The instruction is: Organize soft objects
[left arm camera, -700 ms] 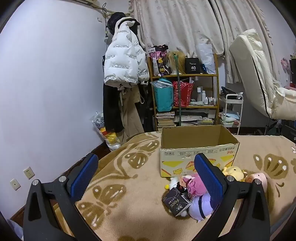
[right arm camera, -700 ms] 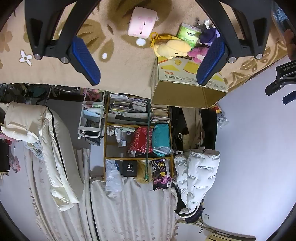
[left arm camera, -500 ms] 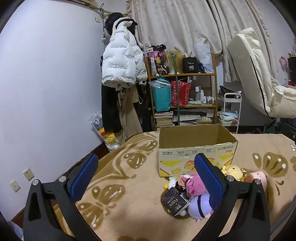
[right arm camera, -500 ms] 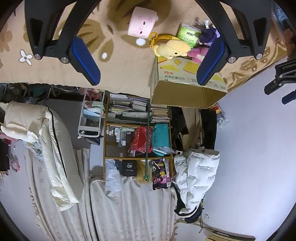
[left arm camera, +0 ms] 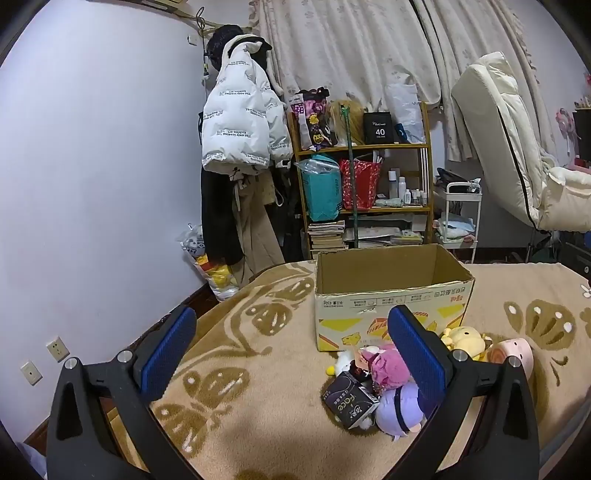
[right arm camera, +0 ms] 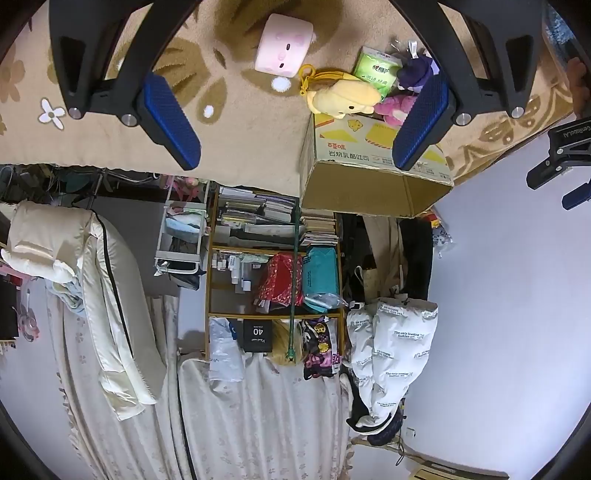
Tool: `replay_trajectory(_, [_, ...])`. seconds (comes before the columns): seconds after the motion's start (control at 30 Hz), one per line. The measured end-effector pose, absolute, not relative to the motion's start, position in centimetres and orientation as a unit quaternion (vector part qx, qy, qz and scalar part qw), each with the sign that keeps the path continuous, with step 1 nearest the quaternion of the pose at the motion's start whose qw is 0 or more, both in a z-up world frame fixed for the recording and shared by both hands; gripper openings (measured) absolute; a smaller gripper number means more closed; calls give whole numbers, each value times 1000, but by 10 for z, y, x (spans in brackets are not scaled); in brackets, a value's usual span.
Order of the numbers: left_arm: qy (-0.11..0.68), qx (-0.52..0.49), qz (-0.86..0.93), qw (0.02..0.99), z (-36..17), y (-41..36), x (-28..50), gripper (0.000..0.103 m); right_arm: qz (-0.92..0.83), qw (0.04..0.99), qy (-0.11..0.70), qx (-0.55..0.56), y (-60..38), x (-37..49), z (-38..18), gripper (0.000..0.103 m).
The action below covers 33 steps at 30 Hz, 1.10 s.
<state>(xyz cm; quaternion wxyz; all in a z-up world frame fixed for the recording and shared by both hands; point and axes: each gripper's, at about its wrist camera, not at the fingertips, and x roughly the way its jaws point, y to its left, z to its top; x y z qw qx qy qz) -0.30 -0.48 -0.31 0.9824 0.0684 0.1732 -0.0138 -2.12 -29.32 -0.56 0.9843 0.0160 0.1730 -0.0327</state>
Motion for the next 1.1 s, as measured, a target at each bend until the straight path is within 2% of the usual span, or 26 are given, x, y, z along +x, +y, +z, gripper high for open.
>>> replay_trajectory(1.1, [170, 73, -9, 983, 1, -4, -2, 102, -33, 984, 176, 13, -293, -20, -7, 103])
